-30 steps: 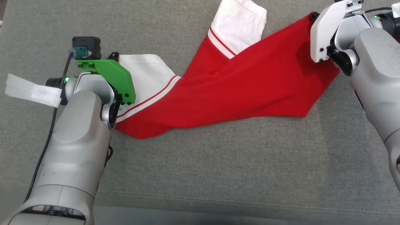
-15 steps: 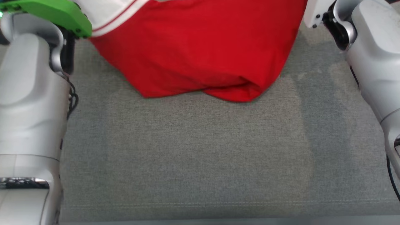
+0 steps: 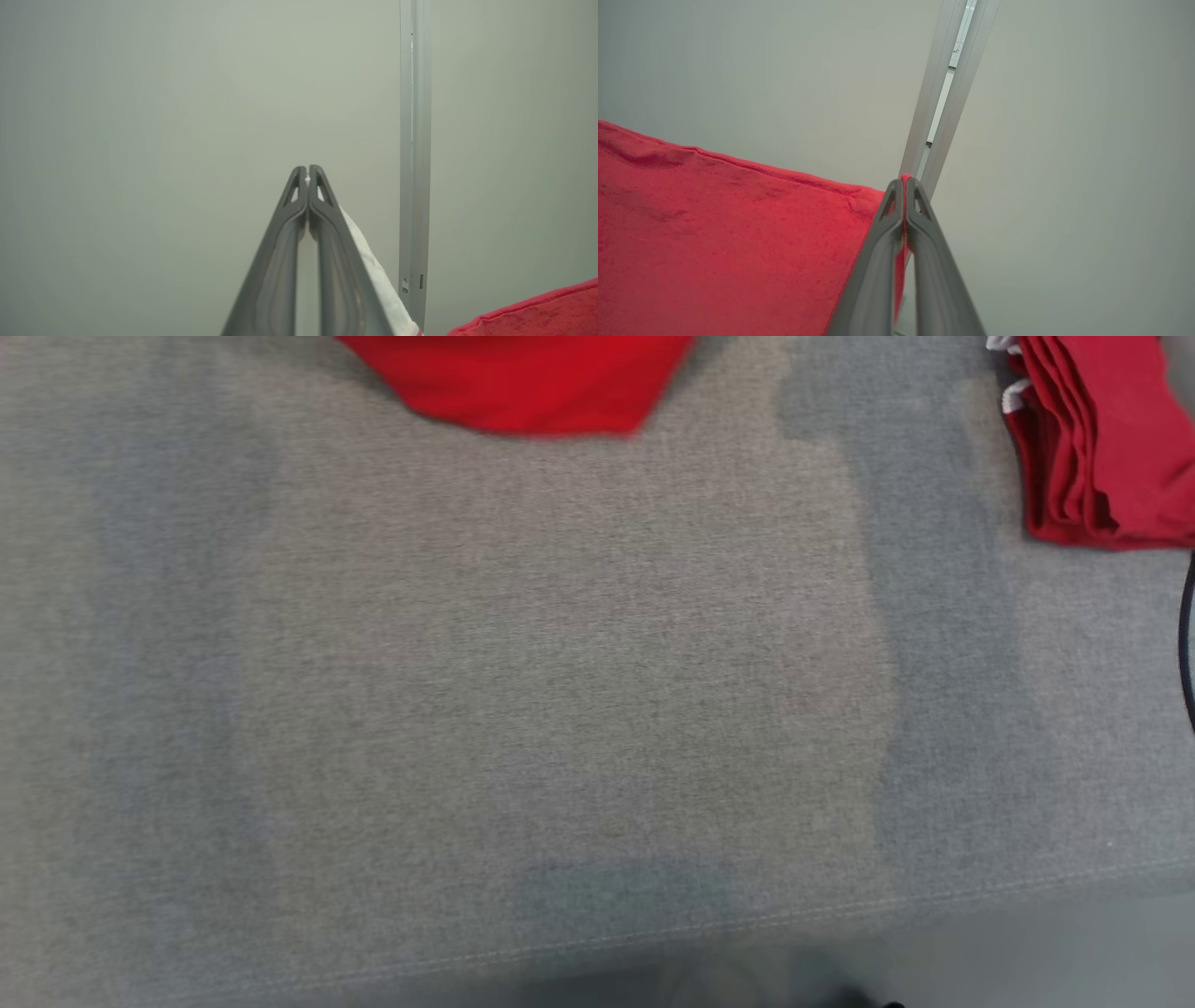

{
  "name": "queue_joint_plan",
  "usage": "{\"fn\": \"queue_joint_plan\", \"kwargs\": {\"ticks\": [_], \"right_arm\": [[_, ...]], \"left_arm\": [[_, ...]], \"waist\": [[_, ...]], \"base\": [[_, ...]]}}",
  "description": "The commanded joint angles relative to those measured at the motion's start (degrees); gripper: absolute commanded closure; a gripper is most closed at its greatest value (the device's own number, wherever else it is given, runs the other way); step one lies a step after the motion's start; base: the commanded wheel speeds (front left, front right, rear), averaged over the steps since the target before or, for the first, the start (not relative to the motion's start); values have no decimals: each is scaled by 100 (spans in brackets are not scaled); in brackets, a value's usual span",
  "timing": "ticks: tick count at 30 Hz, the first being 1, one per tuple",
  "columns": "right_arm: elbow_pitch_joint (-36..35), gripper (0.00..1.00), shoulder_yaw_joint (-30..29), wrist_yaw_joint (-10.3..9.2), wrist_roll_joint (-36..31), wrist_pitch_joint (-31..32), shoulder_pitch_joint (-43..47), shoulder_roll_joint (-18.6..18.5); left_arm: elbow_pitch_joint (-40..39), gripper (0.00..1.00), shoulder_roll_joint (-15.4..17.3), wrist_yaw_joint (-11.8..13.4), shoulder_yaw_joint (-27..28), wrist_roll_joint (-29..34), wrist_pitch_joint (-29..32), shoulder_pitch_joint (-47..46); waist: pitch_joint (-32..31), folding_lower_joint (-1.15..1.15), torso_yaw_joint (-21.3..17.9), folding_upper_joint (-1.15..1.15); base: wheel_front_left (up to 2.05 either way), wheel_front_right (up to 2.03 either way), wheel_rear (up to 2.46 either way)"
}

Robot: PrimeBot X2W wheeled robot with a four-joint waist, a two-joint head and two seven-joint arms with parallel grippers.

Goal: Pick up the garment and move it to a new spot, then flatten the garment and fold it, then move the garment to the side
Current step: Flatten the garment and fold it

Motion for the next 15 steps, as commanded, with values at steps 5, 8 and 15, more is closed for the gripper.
{"fn": "queue_joint_plan", "kwargs": {"ticks": [5, 8, 15], "right_arm": [[-301, 100, -985, -10, -992, -189, -557, 45], [-973, 100, -1588, -10, -1655, -178, -320, 122], [-1613, 100, -1855, -10, -2679, -179, 658, 365]], "left_arm": [[-52, 100, -6, 88, 77, 74, -355, -744], [-144, 100, -43, 96, 122, 107, -479, -912], [-134, 100, -135, -4, -70, -17, -552, -234]], "waist": [[385, -1, -474, 0], [464, -1, -509, 0], [678, -1, -402, 0]], "base": [[0, 0, 0], [0, 0, 0], [0, 0, 0]]}}
